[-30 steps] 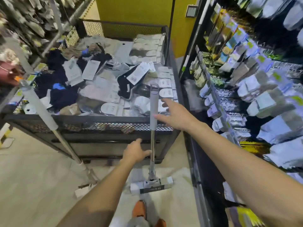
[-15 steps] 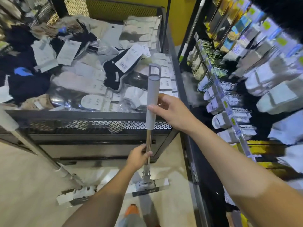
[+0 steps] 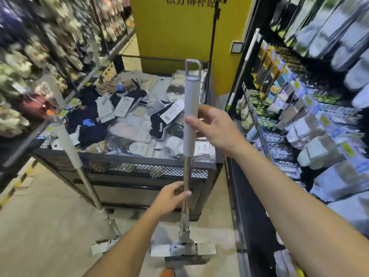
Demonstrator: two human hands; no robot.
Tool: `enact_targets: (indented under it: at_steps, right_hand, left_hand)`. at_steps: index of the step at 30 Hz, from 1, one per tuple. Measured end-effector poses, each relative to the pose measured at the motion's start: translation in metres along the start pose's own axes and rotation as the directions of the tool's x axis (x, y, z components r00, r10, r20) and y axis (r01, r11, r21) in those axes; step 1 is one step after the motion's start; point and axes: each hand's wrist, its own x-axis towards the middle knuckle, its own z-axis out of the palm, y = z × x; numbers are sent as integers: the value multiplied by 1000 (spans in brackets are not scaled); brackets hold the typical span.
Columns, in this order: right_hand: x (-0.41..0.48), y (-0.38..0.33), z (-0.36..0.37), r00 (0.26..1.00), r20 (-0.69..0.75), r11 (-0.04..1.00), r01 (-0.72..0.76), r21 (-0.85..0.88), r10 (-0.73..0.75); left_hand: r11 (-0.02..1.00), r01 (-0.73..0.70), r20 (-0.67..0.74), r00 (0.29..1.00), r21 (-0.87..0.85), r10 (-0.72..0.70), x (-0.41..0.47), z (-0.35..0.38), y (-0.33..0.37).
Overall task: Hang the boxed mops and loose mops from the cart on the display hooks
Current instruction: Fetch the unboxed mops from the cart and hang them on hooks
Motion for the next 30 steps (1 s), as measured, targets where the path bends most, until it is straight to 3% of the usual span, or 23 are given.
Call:
enact_targets:
  at_steps: [7, 14, 21, 30]
  right_hand:
    - [-12, -160, -15, 981, 67, 982, 178, 69, -182]
    - [-27, -296, 5, 907, 173, 920, 359, 155, -384]
    - [-51, -392, 75, 785, 329, 848, 451, 278, -525]
    - [-123, -491, 225, 630, 430, 761, 492, 424, -647]
  left_hand:
    - [994, -106, -217, 971, -11, 101, -94, -49, 121]
    - [975, -218, -399, 898, -43, 183, -188, -108, 202]
    - [956, -280, -569, 801, -83, 185, -294, -157, 222]
    - [945, -307, -770, 628, -108, 116, -466, -207, 188]
